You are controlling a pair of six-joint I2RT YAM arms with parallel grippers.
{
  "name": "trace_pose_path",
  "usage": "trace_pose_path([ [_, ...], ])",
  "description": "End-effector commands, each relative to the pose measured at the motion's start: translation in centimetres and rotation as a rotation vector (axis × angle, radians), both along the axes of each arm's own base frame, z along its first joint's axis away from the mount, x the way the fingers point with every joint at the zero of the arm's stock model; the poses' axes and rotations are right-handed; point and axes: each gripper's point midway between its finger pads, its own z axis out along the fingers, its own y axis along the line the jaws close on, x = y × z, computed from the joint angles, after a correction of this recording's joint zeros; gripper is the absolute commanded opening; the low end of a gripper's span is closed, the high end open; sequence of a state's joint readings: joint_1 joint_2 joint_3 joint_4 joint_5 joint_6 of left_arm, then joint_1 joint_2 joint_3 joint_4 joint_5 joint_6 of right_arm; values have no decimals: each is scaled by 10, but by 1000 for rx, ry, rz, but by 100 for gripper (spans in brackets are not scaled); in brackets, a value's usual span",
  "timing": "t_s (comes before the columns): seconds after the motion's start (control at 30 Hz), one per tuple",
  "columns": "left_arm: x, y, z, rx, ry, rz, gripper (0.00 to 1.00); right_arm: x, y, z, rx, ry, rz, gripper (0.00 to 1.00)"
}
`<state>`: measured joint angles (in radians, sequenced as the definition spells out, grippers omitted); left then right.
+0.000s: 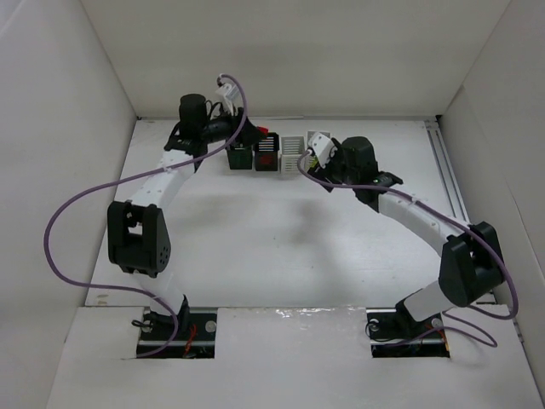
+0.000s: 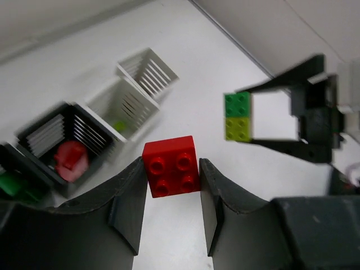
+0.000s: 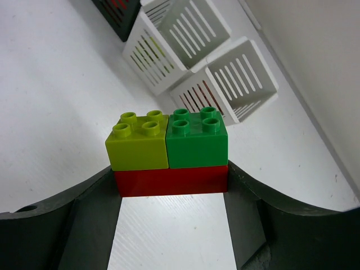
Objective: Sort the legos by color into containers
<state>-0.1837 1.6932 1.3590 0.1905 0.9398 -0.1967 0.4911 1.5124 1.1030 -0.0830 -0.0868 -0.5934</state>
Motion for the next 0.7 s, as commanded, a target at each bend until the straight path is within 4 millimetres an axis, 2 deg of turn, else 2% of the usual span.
trace_pose_path([
  [0.0, 42, -6, 16, 165, -132, 172, 3, 4, -7, 37, 89, -36, -37, 0],
  [0.07, 62, 0, 25, 179, -160, 244, 5, 3, -3, 49, 144, -25, -24, 0],
  [0.1, 71, -2, 12, 197, -127, 270, 5, 1, -7, 55, 163, -19, -23, 0],
  [0.13, 80, 2, 6, 215, -116, 306, 5, 0, -6, 55, 187, -3, -10, 0],
  [0.17, 88, 1, 14, 213, -129, 318, 7, 1, -6, 64, 208, 1, -1, 0],
  [0.23, 102, -1, -3, 253, -121, 340, 8, -5, -6, 64, 223, 45, 27, 0],
  [0.3, 111, 2, -3, 264, -120, 367, 8, -5, -6, 73, 260, 56, 63, 0],
  [0.33, 112, -2, -18, 283, -92, 366, 8, -10, -4, 72, 263, 77, 80, 0],
  [0.4, 115, -6, -18, 294, -107, 367, 8, -8, -8, 79, 283, 73, 97, 0],
  [0.5, 117, -12, -34, 309, -79, 353, 8, -8, -8, 87, 302, 72, 108, 0],
  [0.57, 116, -19, -37, 310, -78, 342, 9, -7, -7, 92, 305, 61, 109, 0],
  [0.63, 118, -19, -43, 320, -75, 337, 10, -3, -11, 90, 303, 70, 99, 0],
  [0.67, 117, -24, -38, 315, -86, 330, 11, -3, -11, 90, 303, 70, 99, 0],
])
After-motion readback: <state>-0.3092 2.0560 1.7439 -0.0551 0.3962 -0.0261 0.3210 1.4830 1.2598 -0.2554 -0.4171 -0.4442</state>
